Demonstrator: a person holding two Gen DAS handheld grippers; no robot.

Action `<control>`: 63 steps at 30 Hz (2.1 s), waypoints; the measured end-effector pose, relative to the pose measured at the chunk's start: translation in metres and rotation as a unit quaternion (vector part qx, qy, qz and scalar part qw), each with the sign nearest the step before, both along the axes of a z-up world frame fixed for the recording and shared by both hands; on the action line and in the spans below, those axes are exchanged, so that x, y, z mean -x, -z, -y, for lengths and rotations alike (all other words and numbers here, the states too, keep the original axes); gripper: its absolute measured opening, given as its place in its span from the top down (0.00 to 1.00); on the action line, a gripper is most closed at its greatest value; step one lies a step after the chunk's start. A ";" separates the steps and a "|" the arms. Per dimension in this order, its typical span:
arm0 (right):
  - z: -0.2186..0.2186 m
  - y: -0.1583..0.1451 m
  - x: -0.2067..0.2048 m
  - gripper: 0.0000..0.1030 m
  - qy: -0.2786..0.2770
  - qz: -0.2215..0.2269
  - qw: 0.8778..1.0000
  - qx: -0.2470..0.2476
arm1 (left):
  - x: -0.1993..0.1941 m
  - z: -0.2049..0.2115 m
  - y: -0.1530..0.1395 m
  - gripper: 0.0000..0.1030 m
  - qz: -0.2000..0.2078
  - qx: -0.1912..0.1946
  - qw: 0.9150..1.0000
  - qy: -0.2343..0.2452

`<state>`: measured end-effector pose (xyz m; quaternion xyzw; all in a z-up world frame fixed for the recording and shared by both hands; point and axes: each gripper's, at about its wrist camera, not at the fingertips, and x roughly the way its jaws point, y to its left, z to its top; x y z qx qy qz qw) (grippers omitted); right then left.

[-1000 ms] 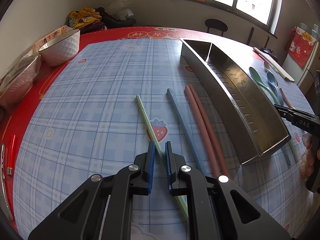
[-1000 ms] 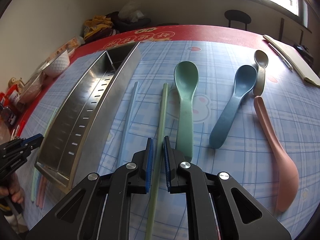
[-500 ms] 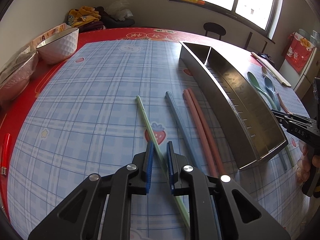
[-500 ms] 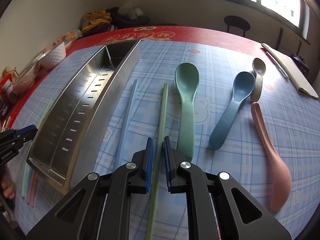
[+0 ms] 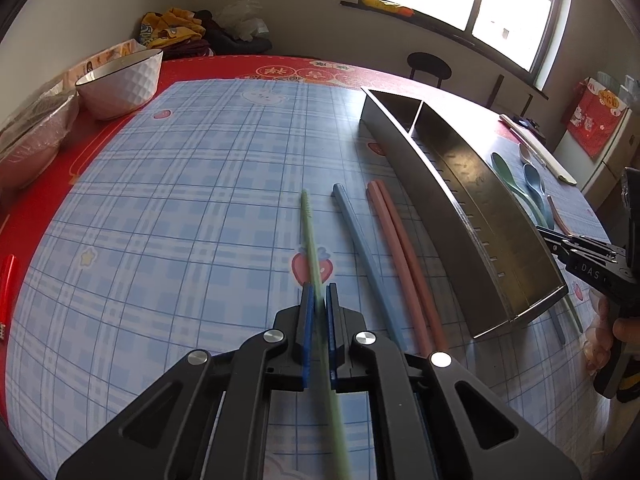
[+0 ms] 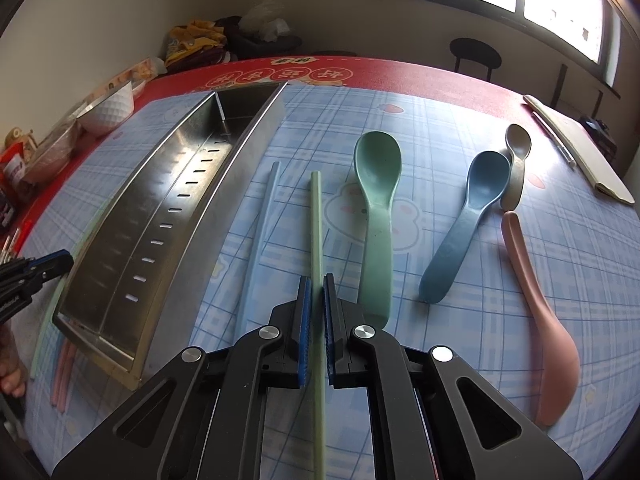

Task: Organize utensils
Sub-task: 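Lift the held green chopsticks off the cloth with both tools, then lower the green chopstick into the steel caddy and open the right tool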

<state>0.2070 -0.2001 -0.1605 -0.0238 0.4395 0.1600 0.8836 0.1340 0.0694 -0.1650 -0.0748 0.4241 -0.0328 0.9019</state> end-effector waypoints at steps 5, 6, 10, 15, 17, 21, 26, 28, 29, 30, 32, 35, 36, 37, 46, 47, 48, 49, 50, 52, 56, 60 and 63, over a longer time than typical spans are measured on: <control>0.016 -0.011 0.005 0.94 0.027 0.010 0.999 -0.043 | 0.004 -0.005 -0.003 0.95 0.013 0.021 1.000 -0.002; 0.017 -0.015 0.006 0.94 0.031 0.013 0.998 -0.053 | 0.004 -0.004 -0.003 0.95 0.014 0.020 1.000 0.000; 0.014 -0.037 0.008 0.94 0.040 0.023 0.994 -0.102 | 0.003 -0.004 -0.003 0.95 0.012 0.023 1.000 0.003; -0.020 -0.052 -0.007 0.94 0.040 0.016 0.989 -0.142 | 0.002 -0.004 -0.001 0.95 0.007 0.027 1.000 0.004; -0.039 -0.053 -0.017 0.94 0.038 0.013 0.990 -0.133 | 0.003 -0.004 -0.001 0.95 0.007 0.026 1.000 0.005; -0.071 -0.044 -0.035 0.94 0.041 -0.001 0.993 -0.109 | 0.004 -0.004 -0.001 0.95 0.009 0.023 1.000 0.004; -0.088 -0.032 -0.043 0.94 0.053 -0.002 0.996 -0.070 | 0.003 -0.003 -0.001 0.95 0.005 0.020 1.000 0.006; -0.088 -0.029 -0.045 0.94 0.059 -0.003 0.996 -0.059 | 0.002 0.000 0.000 0.95 0.003 0.015 1.000 0.010; -0.088 -0.027 -0.047 0.94 0.062 -0.006 0.996 -0.059 | 0.002 0.001 0.000 0.95 0.003 0.012 1.000 0.011; -0.088 -0.027 -0.047 0.94 0.064 -0.008 0.996 -0.056 | 0.002 0.001 0.000 0.95 0.003 0.011 1.000 0.012; -0.088 -0.026 -0.047 0.94 0.066 -0.006 0.997 -0.045 | 0.002 0.000 0.000 0.95 0.003 0.013 1.000 0.012; -0.090 -0.025 -0.047 0.94 0.065 -0.007 0.997 -0.035 | 0.001 -0.001 0.001 0.95 0.001 0.017 1.000 0.009; -0.090 -0.025 -0.047 0.94 0.064 -0.007 0.997 -0.034 | 0.002 -0.001 0.001 0.95 0.001 0.017 1.000 0.008; -0.089 -0.025 -0.047 0.94 0.065 -0.008 0.997 -0.033 | 0.002 -0.001 0.001 0.95 0.001 0.016 1.000 0.007; -0.086 -0.024 -0.047 0.93 0.062 -0.005 0.998 -0.033 | 0.002 -0.001 0.000 0.95 0.002 0.004 1.000 -0.002; -0.085 -0.025 -0.046 0.93 0.060 -0.004 0.998 -0.036 | 0.002 -0.001 0.000 0.95 0.002 0.003 1.000 -0.002; -0.084 -0.026 -0.045 0.93 0.058 -0.002 0.998 -0.038 | 0.002 -0.001 0.000 0.95 0.002 0.003 1.000 -0.004; -0.083 -0.028 -0.044 0.93 0.056 0.001 0.998 -0.042 | 0.002 -0.001 0.000 0.95 0.002 0.003 1.000 -0.005; -0.082 -0.030 -0.042 0.93 0.050 0.006 0.998 -0.049 | 0.002 -0.002 0.000 0.95 0.002 0.004 1.000 -0.005; -0.077 -0.036 -0.036 0.92 0.037 0.025 0.997 -0.058 | 0.003 -0.003 -0.001 0.95 0.004 0.008 1.000 -0.007; -0.060 -0.045 -0.025 0.92 0.005 0.069 0.995 -0.065 | 0.004 -0.006 -0.002 0.95 0.008 0.011 1.000 -0.012; -0.026 -0.040 -0.026 0.85 0.001 0.071 0.994 -0.085 | 0.005 -0.006 -0.003 0.95 0.009 0.005 1.000 -0.018; -0.003 -0.034 -0.028 0.69 0.015 0.082 0.992 -0.089 | 0.006 -0.005 -0.004 0.95 0.013 0.000 1.000 -0.022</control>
